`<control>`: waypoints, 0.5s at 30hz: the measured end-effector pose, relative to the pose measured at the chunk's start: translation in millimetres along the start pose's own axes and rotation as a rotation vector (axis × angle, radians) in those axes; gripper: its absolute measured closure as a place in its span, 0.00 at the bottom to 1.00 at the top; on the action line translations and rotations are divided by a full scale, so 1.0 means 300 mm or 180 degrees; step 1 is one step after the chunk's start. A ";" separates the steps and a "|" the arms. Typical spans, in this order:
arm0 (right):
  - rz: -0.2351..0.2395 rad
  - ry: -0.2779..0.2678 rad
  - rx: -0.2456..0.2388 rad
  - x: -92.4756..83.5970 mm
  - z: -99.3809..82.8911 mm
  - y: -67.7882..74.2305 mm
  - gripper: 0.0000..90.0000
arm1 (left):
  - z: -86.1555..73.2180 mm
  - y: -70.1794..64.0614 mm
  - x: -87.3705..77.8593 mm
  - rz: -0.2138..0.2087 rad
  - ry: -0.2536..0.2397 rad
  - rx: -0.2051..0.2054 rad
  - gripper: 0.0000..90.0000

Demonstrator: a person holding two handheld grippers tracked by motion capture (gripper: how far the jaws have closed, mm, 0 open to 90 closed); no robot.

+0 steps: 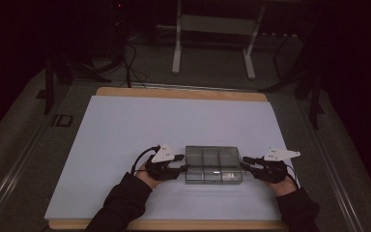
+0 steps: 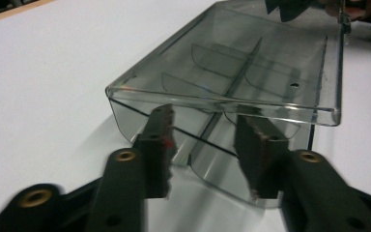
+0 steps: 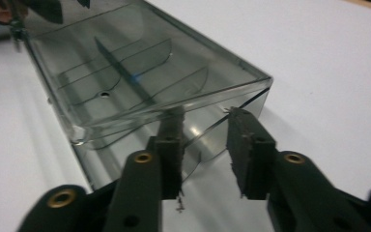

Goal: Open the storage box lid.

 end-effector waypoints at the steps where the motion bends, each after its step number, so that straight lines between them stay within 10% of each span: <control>1: -0.0016 -0.0014 -0.0006 0.001 0.007 -0.002 0.71 | 0.002 0.003 0.000 0.0009 -0.0013 -0.0017 0.60; 15: -0.0115 -0.0109 -0.0048 0.012 0.060 -0.012 0.67 | 0.047 0.041 -0.006 0.0129 -0.0145 0.0075 0.67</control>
Point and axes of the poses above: each handheld gripper's, and its own axes: x roughly forward along the jaws, z roughly out of its top, y roughly to its left, the point moved 8 cm from there along x, roughly forward along the jaws, and after that the axes turned 11 degrees about x, right-handed, at the moved point
